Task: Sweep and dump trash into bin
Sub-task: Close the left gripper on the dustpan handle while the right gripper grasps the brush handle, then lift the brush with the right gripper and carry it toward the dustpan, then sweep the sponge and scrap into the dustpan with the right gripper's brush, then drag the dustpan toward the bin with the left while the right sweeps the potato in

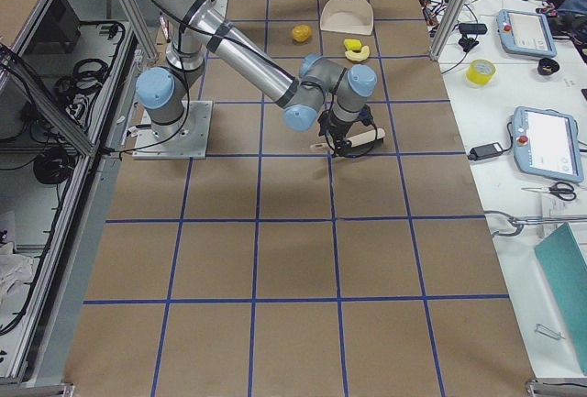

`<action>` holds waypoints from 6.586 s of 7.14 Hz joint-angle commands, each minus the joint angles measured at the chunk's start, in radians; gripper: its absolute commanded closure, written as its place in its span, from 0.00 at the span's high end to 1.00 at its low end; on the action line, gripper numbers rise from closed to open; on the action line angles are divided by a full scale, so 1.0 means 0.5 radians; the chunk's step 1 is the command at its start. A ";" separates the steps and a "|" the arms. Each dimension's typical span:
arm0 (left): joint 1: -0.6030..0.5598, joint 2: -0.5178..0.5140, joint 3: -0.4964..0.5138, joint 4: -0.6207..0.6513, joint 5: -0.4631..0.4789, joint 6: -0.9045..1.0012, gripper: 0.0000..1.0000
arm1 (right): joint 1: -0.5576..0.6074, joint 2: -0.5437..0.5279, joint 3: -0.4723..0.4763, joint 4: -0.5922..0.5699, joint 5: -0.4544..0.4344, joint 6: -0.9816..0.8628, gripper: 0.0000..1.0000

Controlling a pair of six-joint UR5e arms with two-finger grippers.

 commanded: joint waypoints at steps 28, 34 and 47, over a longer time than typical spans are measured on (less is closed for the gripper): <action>0.003 0.012 -0.110 0.146 -0.012 0.076 0.04 | 1.852 0.617 -0.913 0.126 0.362 3.038 0.00; 0.003 0.018 -0.113 0.146 -0.012 0.076 0.04 | 2.040 0.667 -1.132 0.196 0.439 3.324 0.00; 0.221 0.690 -1.171 0.511 0.126 0.475 0.04 | 2.002 -0.214 0.264 -0.149 0.289 3.035 0.00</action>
